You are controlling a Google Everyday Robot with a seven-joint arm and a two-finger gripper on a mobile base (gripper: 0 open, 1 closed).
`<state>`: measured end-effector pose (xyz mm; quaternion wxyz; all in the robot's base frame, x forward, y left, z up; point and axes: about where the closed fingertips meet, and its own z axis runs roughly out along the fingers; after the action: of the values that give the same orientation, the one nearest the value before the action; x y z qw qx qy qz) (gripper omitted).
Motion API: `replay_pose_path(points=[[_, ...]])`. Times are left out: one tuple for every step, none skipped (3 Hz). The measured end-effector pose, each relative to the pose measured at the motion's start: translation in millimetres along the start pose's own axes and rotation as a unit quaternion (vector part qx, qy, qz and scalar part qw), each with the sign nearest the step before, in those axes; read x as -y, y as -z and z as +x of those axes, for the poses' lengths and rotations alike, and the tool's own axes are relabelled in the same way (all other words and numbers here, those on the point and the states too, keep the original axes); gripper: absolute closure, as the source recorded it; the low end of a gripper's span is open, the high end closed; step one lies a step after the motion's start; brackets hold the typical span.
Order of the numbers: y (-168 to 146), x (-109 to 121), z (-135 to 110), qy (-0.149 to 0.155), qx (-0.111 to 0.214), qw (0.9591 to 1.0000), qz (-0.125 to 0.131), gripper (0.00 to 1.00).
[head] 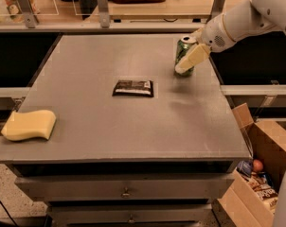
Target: Move green can near sponge
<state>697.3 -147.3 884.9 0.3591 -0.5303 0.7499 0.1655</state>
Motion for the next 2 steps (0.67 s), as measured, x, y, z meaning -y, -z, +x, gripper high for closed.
replay_pose_path(points=[[-1.6,-0.5,-3.9,-0.005,0.015,0.9999,-0.005,0.41],[0.7,-0.3,-4.8,-0.011,0.023,0.9996,-0.008,0.63]])
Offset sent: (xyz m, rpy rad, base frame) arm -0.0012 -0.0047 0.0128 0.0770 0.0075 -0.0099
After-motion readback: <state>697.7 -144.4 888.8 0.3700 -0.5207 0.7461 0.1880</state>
